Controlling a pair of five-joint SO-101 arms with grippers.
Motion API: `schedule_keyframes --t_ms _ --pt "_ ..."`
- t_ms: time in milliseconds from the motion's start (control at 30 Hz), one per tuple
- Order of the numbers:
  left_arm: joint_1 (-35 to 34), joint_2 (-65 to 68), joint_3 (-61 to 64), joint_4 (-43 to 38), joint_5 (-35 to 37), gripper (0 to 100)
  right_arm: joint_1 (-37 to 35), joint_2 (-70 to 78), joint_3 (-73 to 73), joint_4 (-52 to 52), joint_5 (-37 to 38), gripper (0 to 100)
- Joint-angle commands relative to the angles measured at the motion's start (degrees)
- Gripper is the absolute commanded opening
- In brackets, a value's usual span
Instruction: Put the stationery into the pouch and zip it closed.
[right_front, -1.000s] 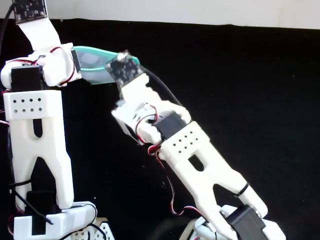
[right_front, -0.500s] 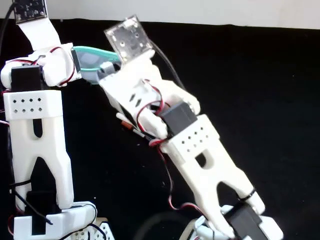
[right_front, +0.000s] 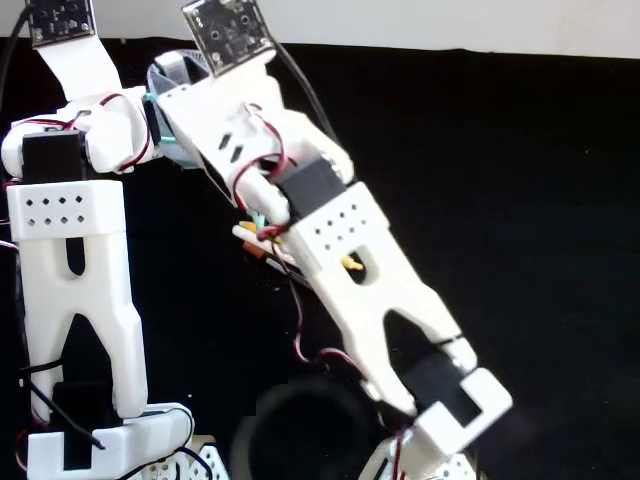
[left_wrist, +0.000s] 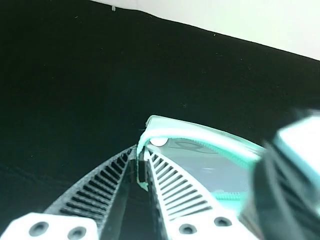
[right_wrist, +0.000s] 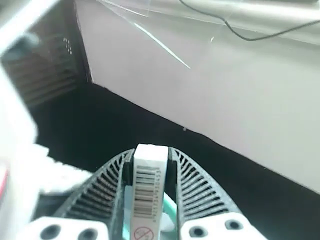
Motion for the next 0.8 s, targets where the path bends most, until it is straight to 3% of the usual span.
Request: schedule_keyframes --t_ms 0,300,767 --pt "0.2 0.9 0.1 -0.4 -0.4 1 1.6 3.6 -6.2 -3.4 -2.2 0.8" --pt "0.2 1.7 -0.1 -0.4 -0.4 1 2.0 15.1 -15.2 -3.6 -2.2 0.8" --pt "0.0 9.3 -6.8 -0.8 2.8 1 1.7 15.3 -8.9 -2.3 -2.2 0.8"
